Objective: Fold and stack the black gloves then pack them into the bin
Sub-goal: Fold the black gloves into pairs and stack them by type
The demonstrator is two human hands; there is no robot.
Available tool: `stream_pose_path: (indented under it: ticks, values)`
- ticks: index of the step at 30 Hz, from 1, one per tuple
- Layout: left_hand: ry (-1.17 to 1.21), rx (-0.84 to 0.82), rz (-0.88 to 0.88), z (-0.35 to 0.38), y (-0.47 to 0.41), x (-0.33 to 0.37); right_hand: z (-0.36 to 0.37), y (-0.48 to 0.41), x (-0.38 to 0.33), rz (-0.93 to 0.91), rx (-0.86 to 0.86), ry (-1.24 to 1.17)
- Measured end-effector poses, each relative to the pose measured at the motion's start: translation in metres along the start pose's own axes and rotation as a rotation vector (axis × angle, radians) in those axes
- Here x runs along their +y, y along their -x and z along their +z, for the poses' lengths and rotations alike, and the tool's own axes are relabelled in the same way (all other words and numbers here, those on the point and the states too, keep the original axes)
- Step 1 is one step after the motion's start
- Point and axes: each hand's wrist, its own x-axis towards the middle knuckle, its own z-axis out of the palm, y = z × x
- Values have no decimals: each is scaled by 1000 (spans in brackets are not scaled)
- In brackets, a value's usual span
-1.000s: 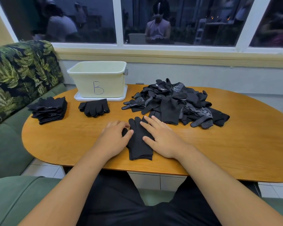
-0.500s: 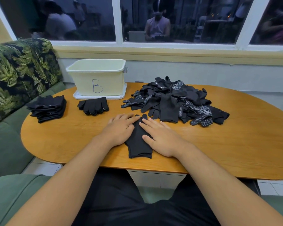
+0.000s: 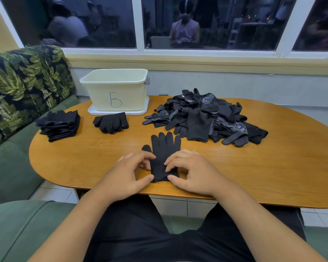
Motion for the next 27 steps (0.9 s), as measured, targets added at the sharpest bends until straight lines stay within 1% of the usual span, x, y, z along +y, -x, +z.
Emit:
stream_pose_path:
  ticks: [6, 12, 16, 19, 21, 24, 27]
  values:
    - [-50, -9, 6, 0, 0, -2, 1, -2, -2, -7, 46, 44]
    - [-32, 10, -7, 2, 1, -1, 4, -3, -8, -41, 107, 85]
    - [-52, 23, 19, 2, 1, 0, 8, -1, -8, -60, 209, 78]
    - [-81, 13, 55, 2, 0, -1, 9, -1, -8, -32, 265, 63]
    - [-115, 1, 84, 3, -1, -3, 8, -1, -8, -26, 222, 54]
    - [-132, -8, 71, 4, -1, -4, 6, -2, -9, -18, 119, 47]
    - [-121, 8, 63, 5, -1, -4, 5, -3, -8, 43, 136, -45]
